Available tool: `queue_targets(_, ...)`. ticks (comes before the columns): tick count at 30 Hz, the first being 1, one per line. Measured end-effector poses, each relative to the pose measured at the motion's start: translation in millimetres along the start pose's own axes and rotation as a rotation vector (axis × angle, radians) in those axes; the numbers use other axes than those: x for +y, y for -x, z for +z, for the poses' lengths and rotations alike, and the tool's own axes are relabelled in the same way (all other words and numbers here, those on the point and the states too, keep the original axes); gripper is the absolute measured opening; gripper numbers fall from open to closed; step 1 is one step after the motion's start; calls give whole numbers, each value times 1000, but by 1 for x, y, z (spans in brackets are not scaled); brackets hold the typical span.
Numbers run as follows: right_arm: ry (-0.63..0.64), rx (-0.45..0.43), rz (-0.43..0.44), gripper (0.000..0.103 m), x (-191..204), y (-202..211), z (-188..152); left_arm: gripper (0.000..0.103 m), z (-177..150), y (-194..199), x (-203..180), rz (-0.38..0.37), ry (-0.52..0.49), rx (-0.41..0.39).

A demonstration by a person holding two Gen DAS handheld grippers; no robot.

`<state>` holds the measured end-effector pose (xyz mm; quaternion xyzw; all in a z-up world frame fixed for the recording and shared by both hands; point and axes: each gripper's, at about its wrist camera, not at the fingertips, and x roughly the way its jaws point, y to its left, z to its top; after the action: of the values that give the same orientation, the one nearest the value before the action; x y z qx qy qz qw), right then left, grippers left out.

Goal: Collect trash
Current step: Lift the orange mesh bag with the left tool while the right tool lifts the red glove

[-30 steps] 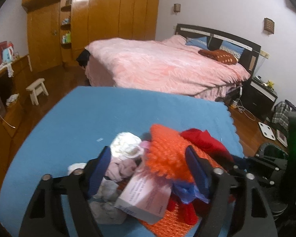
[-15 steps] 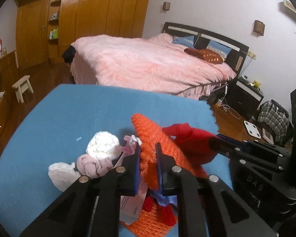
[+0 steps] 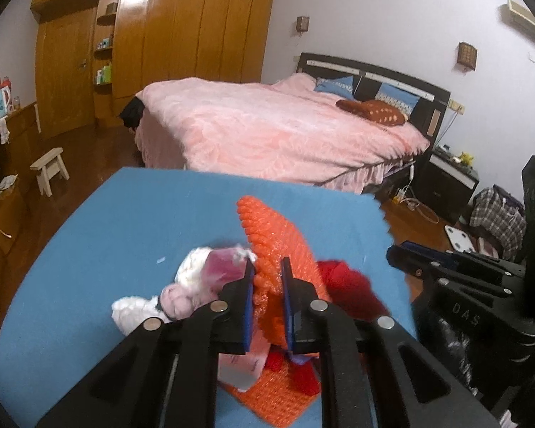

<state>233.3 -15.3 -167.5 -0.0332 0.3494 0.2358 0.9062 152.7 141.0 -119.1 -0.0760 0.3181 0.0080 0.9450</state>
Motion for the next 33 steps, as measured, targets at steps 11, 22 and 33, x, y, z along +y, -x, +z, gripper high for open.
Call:
queue_targets(11,7,121,-17,60,1,-53,-27,13,-11,-14,16,4,24,25)
queue_targets(22,-33,63,90,9,-1,-20,-8,13,-6,-6,18,-4,38,-3)
queue_targets(33,-88,-105,106,9,-10,65,33,13,26,44,-10,-53,15,-125)
